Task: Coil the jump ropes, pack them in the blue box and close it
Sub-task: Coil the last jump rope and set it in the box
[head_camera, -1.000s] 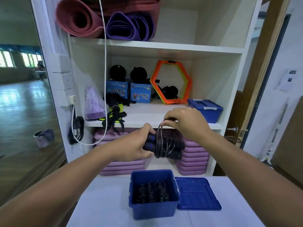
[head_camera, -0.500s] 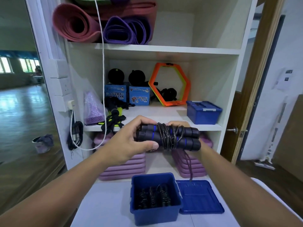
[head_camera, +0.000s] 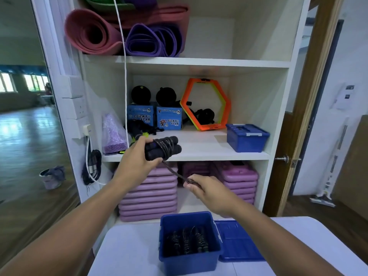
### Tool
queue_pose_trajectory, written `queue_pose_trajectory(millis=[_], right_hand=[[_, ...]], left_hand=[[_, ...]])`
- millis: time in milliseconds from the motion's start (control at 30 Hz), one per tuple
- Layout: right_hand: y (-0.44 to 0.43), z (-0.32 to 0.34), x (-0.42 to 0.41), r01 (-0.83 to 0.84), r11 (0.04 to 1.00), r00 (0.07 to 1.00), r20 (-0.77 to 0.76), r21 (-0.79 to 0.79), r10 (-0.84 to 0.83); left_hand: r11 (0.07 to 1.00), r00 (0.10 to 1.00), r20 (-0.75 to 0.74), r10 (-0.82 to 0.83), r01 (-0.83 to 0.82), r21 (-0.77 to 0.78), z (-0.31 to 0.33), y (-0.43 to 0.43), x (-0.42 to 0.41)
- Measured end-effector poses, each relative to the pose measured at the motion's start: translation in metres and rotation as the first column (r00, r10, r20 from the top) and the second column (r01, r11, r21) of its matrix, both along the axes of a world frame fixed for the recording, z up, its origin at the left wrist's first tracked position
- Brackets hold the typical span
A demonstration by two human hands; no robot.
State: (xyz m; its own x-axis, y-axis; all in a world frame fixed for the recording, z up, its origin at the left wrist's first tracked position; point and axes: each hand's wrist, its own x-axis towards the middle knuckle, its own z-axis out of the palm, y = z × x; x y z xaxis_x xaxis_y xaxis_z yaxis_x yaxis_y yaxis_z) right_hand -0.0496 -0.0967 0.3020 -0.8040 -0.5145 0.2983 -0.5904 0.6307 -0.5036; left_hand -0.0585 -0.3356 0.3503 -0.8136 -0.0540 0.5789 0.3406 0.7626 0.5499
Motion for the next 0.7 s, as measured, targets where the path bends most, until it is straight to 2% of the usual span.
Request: queue_pose_trajectory(millis=[133, 267, 367, 533, 633, 700], right_hand=[[0.003, 0.035, 0.003, 0.065, 0.984, 0.981, -0.193, 0.165, -0.032], [0.010, 0.078, 0.004, 0.038, 0.984, 0.973, -0.232, 0.174, 0.004], [0.010, 0.104, 0.006, -0.001, 0.993, 0.981, -0.191, 0.116, 0.023], [0.006, 0.120, -0.001, -0.017, 0.999, 0.987, -0.160, -0.028, 0.012], [0.013, 0.113, -0.010, -0.007, 0.974, 0.999, -0.042, -0.227, -0.003], [0.016, 0.102, -0.015, -0.008, 0.921, 0.996, 0.075, -0.389, 0.041]], left_hand=[[0.966, 0.996, 0.082, -0.019, 0.039, -0.255, -0.010, -0.001, -0.006], [0.914, 0.973, 0.176, -0.149, 0.203, -0.352, -0.012, 0.012, 0.004], [0.869, 0.941, 0.242, -0.236, 0.316, -0.381, -0.011, 0.027, 0.015], [0.866, 0.891, 0.266, -0.368, 0.433, -0.251, -0.005, 0.044, 0.033], [0.876, 0.865, 0.215, -0.454, 0.477, -0.072, -0.001, 0.047, 0.041], [0.857, 0.841, 0.189, -0.507, 0.516, 0.001, 0.002, 0.046, 0.046]])
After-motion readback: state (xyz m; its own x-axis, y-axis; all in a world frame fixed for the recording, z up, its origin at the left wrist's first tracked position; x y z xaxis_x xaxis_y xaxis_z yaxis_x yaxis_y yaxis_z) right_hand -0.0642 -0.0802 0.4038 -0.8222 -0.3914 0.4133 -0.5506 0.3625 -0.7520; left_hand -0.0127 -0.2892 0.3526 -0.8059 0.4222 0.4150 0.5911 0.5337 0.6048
